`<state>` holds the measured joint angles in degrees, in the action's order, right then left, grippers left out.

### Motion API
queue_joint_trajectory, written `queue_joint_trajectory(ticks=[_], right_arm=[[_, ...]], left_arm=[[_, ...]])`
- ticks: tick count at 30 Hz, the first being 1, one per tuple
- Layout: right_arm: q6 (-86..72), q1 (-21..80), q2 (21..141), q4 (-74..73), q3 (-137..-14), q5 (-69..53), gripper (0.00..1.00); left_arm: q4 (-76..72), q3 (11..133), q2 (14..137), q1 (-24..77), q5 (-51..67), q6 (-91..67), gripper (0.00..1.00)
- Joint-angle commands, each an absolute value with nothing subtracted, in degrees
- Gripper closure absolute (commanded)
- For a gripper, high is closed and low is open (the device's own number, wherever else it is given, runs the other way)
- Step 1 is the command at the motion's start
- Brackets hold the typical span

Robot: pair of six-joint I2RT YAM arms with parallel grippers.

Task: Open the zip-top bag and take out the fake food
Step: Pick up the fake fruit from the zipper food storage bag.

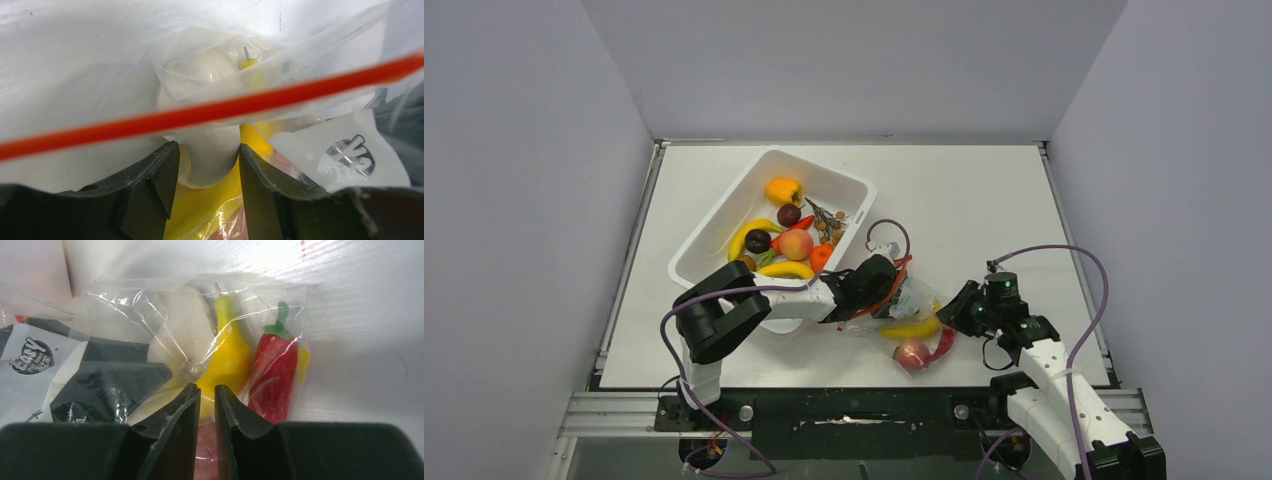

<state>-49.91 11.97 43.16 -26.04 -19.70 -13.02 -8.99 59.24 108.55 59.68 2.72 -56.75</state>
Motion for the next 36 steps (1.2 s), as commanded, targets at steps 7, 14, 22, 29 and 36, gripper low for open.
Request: queue_joint_trajectory(ticks=[7, 14, 22, 29, 36], right_arm=[[-49.13, 11.63, 41.67, -25.91, -22.21, -14.99, 0.78], [-49.04, 11.69, 39.59, -26.41, -23.42, -14.28, 0.75], [-48.69, 11.65, 38.68, -27.38, -24.10, -13.85, 0.73], [-48.05, 11.69, 38.96, -26.36, -24.08, -14.74, 0.65], [-47.58, 11.69, 38.04, -25.83, -24.32, -15.57, 0.59]], left_arm=[[-8.39, 60.84, 105.86, 60.38, 0.87, -54.52, 0.72], [-7.20, 59.54, 103.68, 60.38, -0.29, -53.18, 0.86], [-2.79, 59.72, 102.73, 60.38, -1.30, -50.71, 0.89], [1.92, 60.12, 100.33, 60.29, -1.72, -48.08, 0.89], [4.54, 58.93, 98.57, 60.21, -2.37, -46.90, 0.89]])
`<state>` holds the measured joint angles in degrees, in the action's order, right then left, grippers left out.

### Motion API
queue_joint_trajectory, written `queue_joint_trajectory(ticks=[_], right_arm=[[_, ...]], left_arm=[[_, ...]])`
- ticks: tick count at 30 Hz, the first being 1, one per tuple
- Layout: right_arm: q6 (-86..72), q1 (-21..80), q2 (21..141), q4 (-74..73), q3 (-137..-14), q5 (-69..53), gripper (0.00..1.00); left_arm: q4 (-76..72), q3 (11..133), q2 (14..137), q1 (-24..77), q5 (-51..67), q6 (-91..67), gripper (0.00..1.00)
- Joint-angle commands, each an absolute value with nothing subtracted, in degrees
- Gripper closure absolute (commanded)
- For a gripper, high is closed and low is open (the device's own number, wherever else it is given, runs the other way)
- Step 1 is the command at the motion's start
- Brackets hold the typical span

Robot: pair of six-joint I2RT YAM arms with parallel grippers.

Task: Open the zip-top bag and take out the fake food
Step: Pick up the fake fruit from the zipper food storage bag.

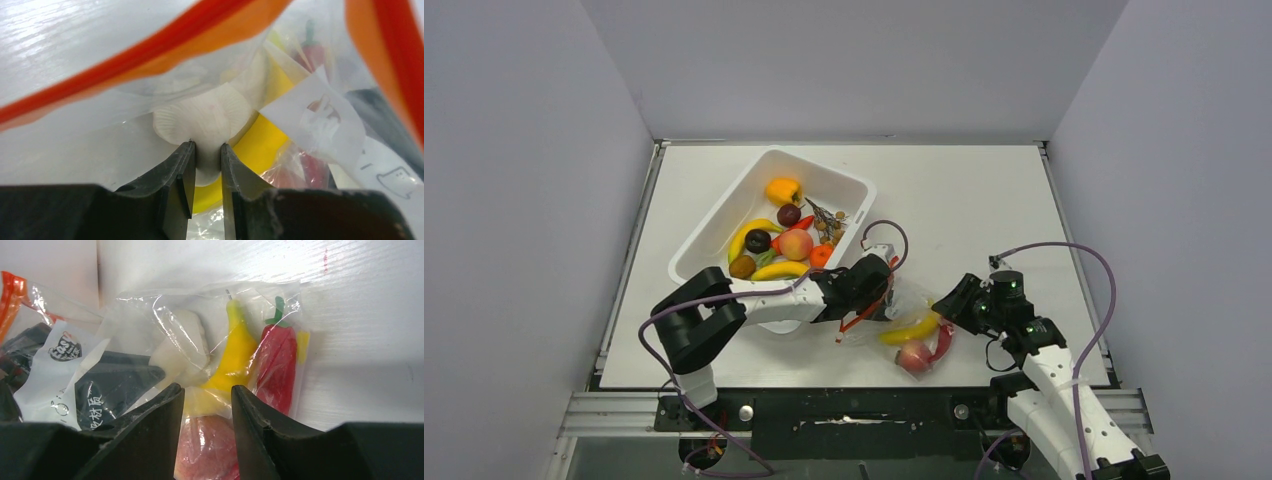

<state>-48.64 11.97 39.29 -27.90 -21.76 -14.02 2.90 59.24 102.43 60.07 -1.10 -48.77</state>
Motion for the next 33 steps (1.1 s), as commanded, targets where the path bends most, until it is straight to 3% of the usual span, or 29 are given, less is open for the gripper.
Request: queue_joint_trajectory(ticks=[1, 4, 11, 15, 18, 23, 25, 33], right_arm=[[-47.55, 11.67, 37.84, -25.72, -24.41, -15.82, 0.58], [-47.55, 11.69, 37.40, -25.75, -24.73, -15.83, 0.58], [-47.86, 11.68, 38.31, -25.75, -24.92, -16.21, 0.57], [-47.71, 11.62, 38.03, -25.47, -25.41, -16.88, 0.57], [-47.80, 11.73, 37.23, -25.11, -26.02, -17.54, 0.57], [-48.31, 11.71, 36.05, -24.33, -28.18, -19.64, 0.55], [-48.43, 11.83, 35.70, -23.65, -29.25, -20.82, 0.53], [-49.02, 14.59, 36.57, -21.69, -33.20, -22.59, 0.46]], left_arm=[[4.83, 58.62, 98.34, 60.21, -2.67, -46.86, 0.89], [5.07, 58.20, 98.15, 60.04, -3.12, -46.93, 0.86], [5.05, 60.63, 100.77, 60.11, -2.32, -46.67, 0.51], [4.66, 61.64, 101.63, 60.34, -1.71, -46.49, 0.45], [3.99, 61.16, 101.68, 60.30, -1.70, -46.73, 0.50], [2.16, 59.08, 101.16, 60.29, -1.68, -47.75, 0.76], [1.63, 58.52, 101.06, 60.29, -1.58, -47.97, 0.83], [1.83, 58.19, 100.57, 60.29, -2.35, -47.99, 0.92]])
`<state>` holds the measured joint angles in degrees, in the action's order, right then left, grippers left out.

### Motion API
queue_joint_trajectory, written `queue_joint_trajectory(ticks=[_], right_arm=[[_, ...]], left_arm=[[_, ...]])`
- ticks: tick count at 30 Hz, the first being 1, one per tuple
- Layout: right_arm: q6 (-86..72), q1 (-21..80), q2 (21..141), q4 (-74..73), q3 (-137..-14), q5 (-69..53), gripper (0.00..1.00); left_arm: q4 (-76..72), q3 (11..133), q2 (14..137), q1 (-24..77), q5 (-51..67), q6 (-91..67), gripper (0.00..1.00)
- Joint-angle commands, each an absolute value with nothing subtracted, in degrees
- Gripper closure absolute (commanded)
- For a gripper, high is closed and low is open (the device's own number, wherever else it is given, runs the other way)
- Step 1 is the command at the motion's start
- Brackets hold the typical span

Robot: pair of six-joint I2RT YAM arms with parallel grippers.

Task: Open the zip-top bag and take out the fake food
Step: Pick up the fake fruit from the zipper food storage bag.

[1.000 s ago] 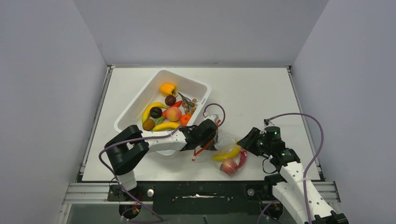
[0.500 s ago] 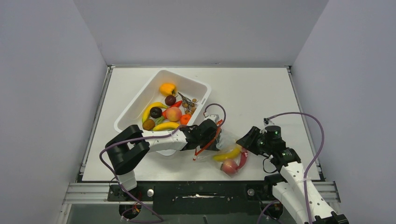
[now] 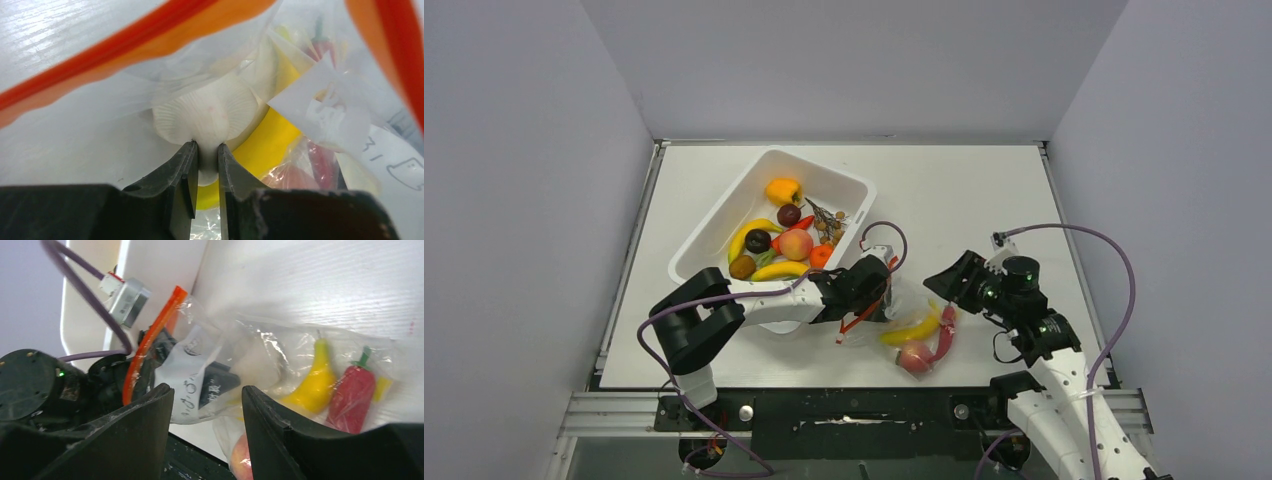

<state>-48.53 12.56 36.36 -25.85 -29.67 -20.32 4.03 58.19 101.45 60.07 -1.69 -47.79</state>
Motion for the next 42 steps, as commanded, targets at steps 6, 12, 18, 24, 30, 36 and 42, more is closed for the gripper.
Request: queue_joint_trajectory(ticks=[6, 12, 18, 24, 30, 36, 42], right_arm=[[-49.77, 27.04, 39.27, -18.20, -35.30, -14.54, 0.47], [-51.43, 36.86, 44.70, -15.12, -37.27, -6.99, 0.49], [-57.00, 40.33, 47.35, -13.98, -37.57, -0.34, 0.47], [-56.87, 40.42, 50.85, -14.13, -39.61, -2.08, 0.46], [-56.69, 40.52, 54.18, -14.87, -41.23, -3.17, 0.54], [-57.08, 40.54, 55.28, -16.01, -40.67, -3.51, 0.72], [-56.78, 40.56, 52.37, -19.41, -39.20, -1.30, 0.88]], left_arm=[[1.69, 58.01, 100.59, 60.29, -2.29, -48.25, 0.93], [1.80, 58.18, 100.28, 60.29, -2.22, -48.34, 0.94], [2.11, 58.23, 100.20, 60.29, -2.30, -48.29, 0.95], [2.80, 58.51, 100.26, 60.29, -2.44, -47.99, 0.96], [3.07, 58.70, 100.17, 60.29, -2.58, -47.90, 0.96], [3.60, 58.72, 99.83, 60.29, -3.08, -47.82, 0.96], [3.91, 58.15, 99.71, 60.29, -3.57, -48.06, 0.97]])
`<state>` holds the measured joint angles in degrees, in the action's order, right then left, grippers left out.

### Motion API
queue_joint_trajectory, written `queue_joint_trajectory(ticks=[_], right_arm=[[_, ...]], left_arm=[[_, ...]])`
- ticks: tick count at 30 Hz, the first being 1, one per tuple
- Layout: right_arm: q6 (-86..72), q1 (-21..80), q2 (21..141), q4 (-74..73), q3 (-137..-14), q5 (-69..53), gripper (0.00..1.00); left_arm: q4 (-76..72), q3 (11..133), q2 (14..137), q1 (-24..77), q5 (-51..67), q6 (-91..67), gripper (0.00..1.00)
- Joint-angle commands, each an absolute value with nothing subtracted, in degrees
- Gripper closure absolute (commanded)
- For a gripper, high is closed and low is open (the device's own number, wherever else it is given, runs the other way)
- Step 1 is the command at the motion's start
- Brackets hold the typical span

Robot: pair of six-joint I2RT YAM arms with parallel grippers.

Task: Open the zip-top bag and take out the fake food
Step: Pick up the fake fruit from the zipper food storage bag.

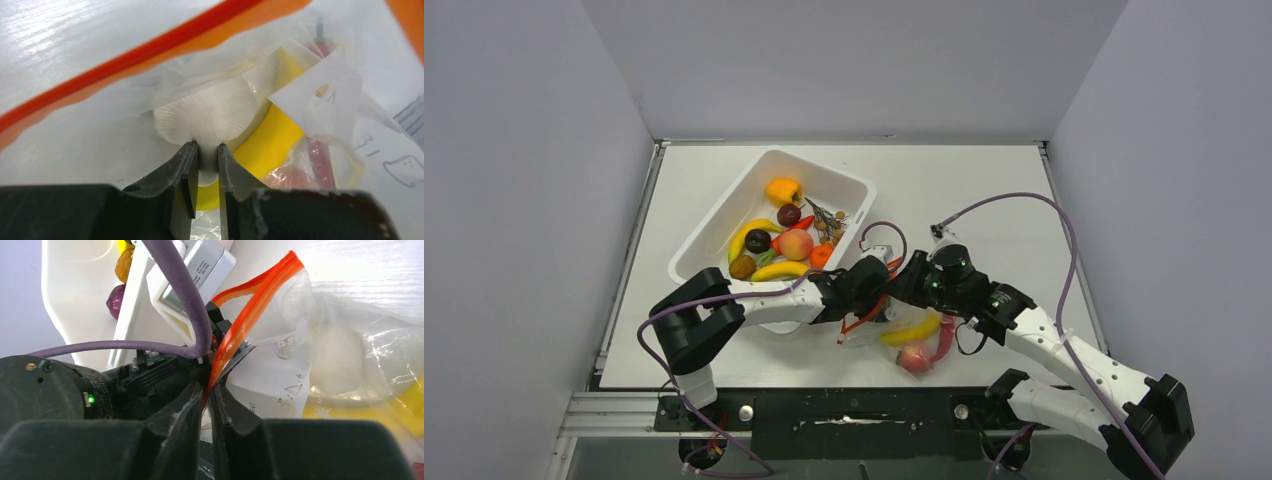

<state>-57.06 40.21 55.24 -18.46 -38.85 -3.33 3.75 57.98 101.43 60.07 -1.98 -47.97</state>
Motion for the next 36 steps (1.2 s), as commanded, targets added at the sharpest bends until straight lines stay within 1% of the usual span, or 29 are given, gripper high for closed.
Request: queue_joint_trajectory(ticks=[1, 2, 4, 7, 8, 11, 15, 18, 20, 24, 26, 28, 32, 36], right_arm=[[-56.82, 40.52, 51.63, -19.73, -38.52, -1.05, 0.91], [-56.94, 40.52, 50.84, -20.14, -37.94, -0.64, 0.93], [-56.95, 40.47, 49.37, -21.23, -36.83, -0.05, 0.96], [-56.80, 40.39, 47.40, -22.93, -35.20, 1.04, 0.98], [-56.76, 40.34, 46.96, -23.38, -34.83, 1.33, 0.98], [-56.56, 40.26, 45.64, -24.42, -34.05, 2.15, 0.99], [-58.01, 40.28, 43.97, -26.60, -33.23, 5.33, 1.00], [-59.20, 40.14, 41.87, -26.26, -31.73, 6.92, 1.00], [-59.85, 39.99, 40.72, -26.02, -30.82, 7.38, 1.00], [-60.46, 39.81, 39.52, -26.93, -29.86, 8.14, 1.00], [-60.47, 39.77, 39.53, -27.79, -29.63, 8.49, 1.00], [-60.55, 39.73, 39.70, -28.49, -29.38, 8.76, 1.00], [-60.67, 39.63, 40.22, -28.88, -28.63, 8.96, 1.00], [-60.91, 39.55, 40.98, -28.83, -28.38, 9.05, 1.00]], left_arm=[[3.81, 57.91, 99.67, 60.29, -3.54, -48.12, 0.96], [3.72, 57.80, 99.66, 60.29, -3.65, -48.16, 0.95], [3.53, 57.67, 99.73, 60.29, -3.76, -48.16, 0.89], [3.96, 58.21, 100.58, 60.37, -3.80, -48.12, 0.66], [4.48, 58.74, 101.02, 60.42, -3.85, -47.98, 0.61], [5.87, 60.23, 102.56, 60.96, -4.06, -47.18, 0.56], [7.68, 62.11, 104.93, 61.66, -3.87, -46.52, 0.55], [7.78, 62.64, 105.93, 62.24, -3.72, -46.56, 0.55], [7.56, 62.75, 106.09, 62.52, -3.84, -46.75, 0.58], [6.86, 61.93, 104.16, 62.58, -5.49, -47.42, 0.77], [6.64, 61.42, 102.81, 62.58, -6.31, -47.61, 0.84], [6.68, 60.97, 100.98, 62.57, -7.40, -47.79, 0.88], [6.99, 60.48, 98.12, 62.45, -9.47, -47.90, 0.93], [8.72, 60.79, 96.56, 61.87, -9.75, -47.02, 0.94]])
